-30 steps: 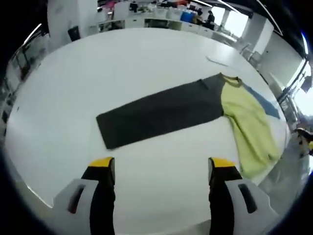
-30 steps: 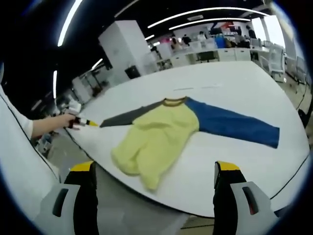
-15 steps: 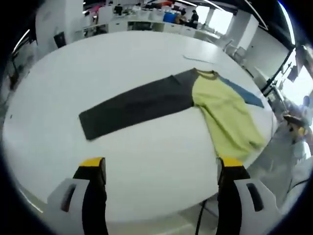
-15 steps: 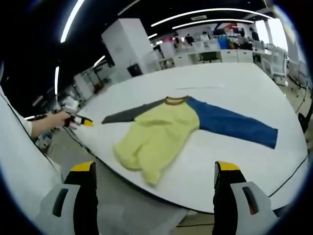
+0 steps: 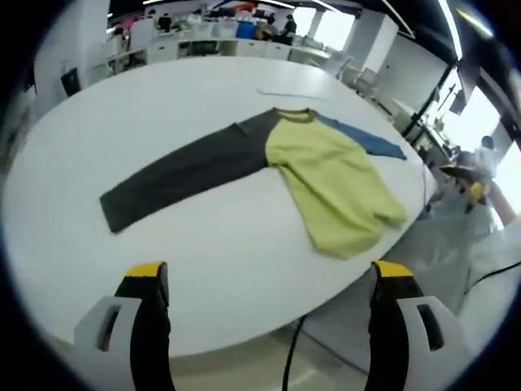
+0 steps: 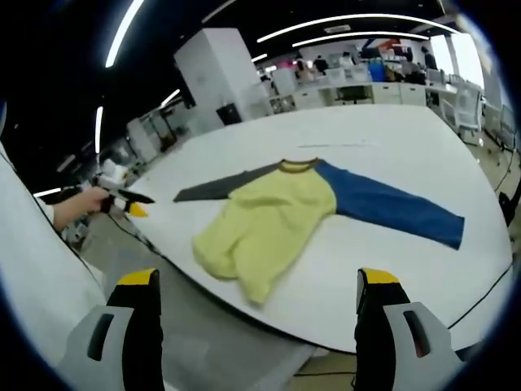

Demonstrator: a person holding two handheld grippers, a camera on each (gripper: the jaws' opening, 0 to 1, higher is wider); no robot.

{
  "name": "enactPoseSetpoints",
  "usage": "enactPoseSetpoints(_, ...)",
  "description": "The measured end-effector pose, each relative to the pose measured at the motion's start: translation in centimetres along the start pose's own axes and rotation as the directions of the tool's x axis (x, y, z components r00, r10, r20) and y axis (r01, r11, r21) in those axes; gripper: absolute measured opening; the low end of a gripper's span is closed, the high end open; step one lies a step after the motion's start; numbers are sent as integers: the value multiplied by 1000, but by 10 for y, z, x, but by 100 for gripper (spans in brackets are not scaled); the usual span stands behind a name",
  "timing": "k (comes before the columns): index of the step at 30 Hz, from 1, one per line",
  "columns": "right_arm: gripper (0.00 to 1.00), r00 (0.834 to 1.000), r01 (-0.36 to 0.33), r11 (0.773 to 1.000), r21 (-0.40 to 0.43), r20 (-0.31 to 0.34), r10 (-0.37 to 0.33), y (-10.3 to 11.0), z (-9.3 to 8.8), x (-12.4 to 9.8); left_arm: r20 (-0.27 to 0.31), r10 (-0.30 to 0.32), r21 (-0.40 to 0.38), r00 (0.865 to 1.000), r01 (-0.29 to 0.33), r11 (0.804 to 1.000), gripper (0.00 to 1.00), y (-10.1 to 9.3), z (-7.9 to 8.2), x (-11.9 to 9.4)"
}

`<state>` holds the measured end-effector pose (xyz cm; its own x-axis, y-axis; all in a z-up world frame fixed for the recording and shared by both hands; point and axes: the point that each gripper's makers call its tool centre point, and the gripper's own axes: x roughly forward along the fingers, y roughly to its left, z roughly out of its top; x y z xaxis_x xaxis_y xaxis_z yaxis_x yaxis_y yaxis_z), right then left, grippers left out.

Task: Fold the garment on the visible template until the final outline fits inside the template.

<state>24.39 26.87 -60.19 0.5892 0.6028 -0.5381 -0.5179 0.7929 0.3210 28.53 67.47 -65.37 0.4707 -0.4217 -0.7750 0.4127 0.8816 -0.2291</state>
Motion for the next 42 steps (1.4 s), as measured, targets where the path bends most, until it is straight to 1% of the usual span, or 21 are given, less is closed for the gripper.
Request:
enactPoseSetpoints(3,100,1000,-2,1000,-2,-14,2,0,-4,0,1,-21,11,1000,21,1000,100,-11,-4,-2)
enactPoseSetpoints(6,100,1000,-5,1000,-7,-25,5,1,-7,-1,19,-46,7,999,46,999,100,-23,-4,-5)
enactPoseSetpoints(13,100,1000,1,1000,-2,-28,-1,1,-11,-5,25,-77,36,997,76,996,100,-47,-8,-11)
enactPoseSetpoints(16,100,1000,4,1000,1,-25,-3,0,-11,-5,33,-85,34,996,84,996,100,-54,-9,-13)
enactPoseSetpoints(21,100,999,1,1000,4,-37,-1,1,-17,-5,6,-90,65,996,89,994,100,-63,-19,-11)
enactPoseSetpoints(27,100,999,-3,1000,2,-42,3,3,-19,-4,-2,-104,58,995,104,993,100,-68,-23,-8)
enactPoseSetpoints(32,100,999,-5,1000,0,-50,5,4,-21,-1,2,-103,58,995,102,993,99,-65,-20,-6)
enactPoseSetpoints(38,100,999,-8,1000,6,-49,8,4,-21,2,-3,-117,55,993,117,992,99,-66,-20,0)
enactPoseSetpoints(42,100,998,-12,1000,9,-65,12,4,-25,5,-8,-128,56,992,129,990,99,-69,-20,5)
